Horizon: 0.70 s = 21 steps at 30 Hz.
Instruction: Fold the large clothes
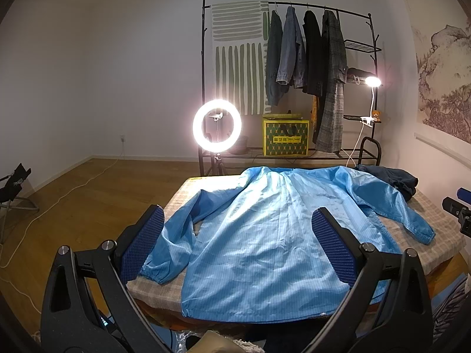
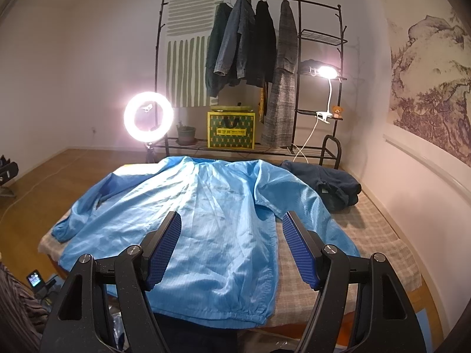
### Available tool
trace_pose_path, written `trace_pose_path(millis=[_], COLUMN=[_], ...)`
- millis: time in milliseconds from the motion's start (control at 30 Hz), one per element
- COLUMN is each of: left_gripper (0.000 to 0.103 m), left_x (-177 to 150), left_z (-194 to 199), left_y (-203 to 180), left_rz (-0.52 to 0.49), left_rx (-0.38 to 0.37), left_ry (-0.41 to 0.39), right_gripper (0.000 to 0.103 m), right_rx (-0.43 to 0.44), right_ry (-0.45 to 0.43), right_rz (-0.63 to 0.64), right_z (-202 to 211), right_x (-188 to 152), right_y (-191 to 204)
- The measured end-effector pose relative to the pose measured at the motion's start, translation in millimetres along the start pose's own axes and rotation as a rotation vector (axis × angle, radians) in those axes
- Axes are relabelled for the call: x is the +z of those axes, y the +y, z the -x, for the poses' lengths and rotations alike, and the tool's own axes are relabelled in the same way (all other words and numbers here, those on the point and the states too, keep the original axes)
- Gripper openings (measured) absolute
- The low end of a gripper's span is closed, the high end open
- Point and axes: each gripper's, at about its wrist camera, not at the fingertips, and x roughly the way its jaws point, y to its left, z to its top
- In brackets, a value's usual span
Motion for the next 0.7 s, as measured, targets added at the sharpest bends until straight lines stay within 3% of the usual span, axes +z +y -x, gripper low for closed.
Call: trace_pose_path(millis=[700], left_gripper=[0.102], left_x=[12.1], left_z=[-0.7], left_y=[9.8], left_rz=[0.001], left_rx=[0.003], left_ry=[0.005], right_gripper=[0.071], right_rx=[0.020], right_ry=[0.005], right_rz=[-0.005], right_z=[-3.2], right_x=[0.1], right_y=[-0.6])
